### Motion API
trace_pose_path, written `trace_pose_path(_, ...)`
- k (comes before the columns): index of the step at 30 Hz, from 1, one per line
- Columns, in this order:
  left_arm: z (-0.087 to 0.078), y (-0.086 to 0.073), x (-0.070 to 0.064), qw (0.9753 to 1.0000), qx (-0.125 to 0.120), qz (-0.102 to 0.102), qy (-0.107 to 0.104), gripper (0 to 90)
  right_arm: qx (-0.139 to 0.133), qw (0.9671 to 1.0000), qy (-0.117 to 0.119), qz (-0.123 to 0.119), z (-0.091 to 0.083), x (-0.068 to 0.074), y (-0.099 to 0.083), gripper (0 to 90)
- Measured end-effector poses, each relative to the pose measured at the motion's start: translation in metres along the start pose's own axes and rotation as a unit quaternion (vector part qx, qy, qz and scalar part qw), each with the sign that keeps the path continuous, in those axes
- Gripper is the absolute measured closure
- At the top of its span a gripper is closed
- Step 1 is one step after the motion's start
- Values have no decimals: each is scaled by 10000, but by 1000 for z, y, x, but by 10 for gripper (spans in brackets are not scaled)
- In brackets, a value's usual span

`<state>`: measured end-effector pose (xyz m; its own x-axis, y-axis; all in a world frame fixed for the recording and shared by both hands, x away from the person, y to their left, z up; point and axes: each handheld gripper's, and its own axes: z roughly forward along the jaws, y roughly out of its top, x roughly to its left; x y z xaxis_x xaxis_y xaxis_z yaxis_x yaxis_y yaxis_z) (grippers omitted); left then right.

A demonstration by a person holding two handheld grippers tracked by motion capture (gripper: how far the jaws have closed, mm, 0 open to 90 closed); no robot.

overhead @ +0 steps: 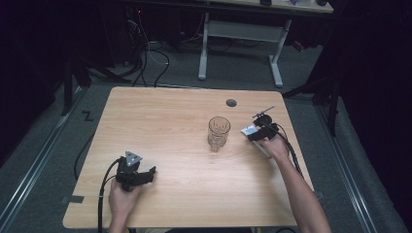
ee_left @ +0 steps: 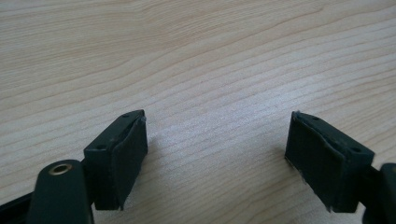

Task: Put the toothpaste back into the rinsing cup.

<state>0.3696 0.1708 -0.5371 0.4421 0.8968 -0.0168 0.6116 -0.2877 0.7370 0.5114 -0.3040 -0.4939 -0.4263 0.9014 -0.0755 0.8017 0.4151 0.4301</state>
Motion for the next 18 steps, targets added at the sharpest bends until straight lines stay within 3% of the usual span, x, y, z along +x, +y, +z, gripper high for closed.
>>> trace_pose_path(13,0,0,0,10000,3,2,-2,210,184,9998,10,21,7,0,2,394)
trace_pose_path(18,0,0,0,10000,2,1,-2,210,184,9997,150,87,8,-4,2,394)
